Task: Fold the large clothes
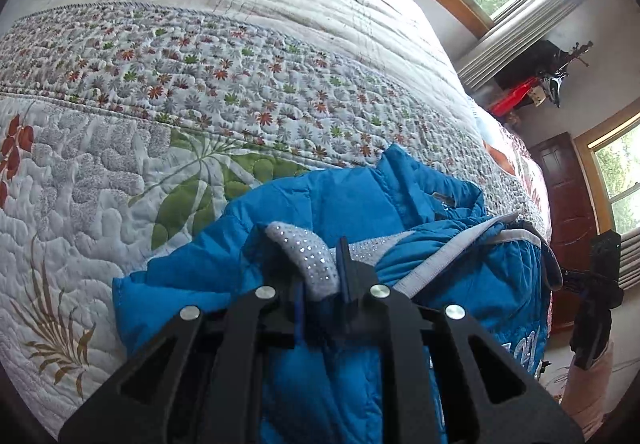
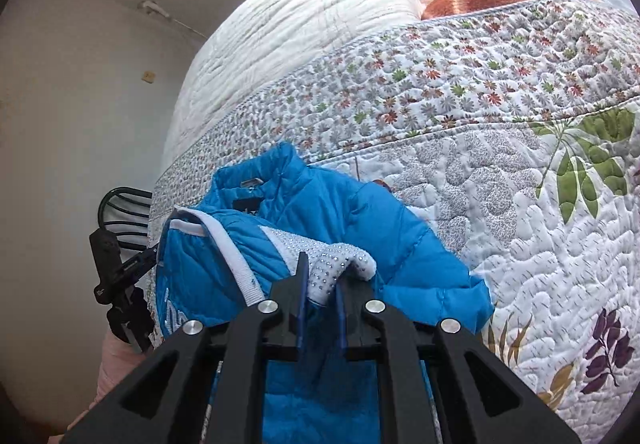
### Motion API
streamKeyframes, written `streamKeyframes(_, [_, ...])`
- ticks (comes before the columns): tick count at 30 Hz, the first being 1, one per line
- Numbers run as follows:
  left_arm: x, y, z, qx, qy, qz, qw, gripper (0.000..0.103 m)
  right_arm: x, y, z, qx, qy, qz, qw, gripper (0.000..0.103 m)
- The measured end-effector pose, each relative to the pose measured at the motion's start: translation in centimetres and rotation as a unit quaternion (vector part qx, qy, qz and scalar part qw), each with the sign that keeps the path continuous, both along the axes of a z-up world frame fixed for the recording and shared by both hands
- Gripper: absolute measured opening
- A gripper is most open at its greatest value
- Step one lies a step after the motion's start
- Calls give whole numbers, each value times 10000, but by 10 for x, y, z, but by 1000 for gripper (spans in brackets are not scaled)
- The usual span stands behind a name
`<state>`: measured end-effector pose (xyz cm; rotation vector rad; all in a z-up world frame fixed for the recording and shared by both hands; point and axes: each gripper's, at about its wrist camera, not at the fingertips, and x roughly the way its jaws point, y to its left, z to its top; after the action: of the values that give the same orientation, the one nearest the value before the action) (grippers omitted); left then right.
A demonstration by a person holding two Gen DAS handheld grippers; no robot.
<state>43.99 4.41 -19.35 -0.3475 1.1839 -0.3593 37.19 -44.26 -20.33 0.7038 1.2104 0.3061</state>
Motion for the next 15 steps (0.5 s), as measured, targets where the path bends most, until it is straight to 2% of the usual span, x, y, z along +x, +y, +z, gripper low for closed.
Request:
streamKeyframes(6, [6, 1, -3, -152, 161, 15, 9998, 18, 0, -9, -8, 284, 47, -106, 9995, 18])
streamKeyframes(13, [-10, 16, 32, -578, 30, -101, 9983, 32, -21, -11, 18, 377, -215, -19, 9991, 33])
streamKeyframes(14, [-14, 18, 37, -556, -50, -112, 9984, 42, -24, -11, 23, 290, -271, -25, 9992, 45])
streamKeyframes(15, [-20, 22, 44, -468, -206, -73, 9987, 58, -28, -11, 29, 130, -348, -70, 9993, 71])
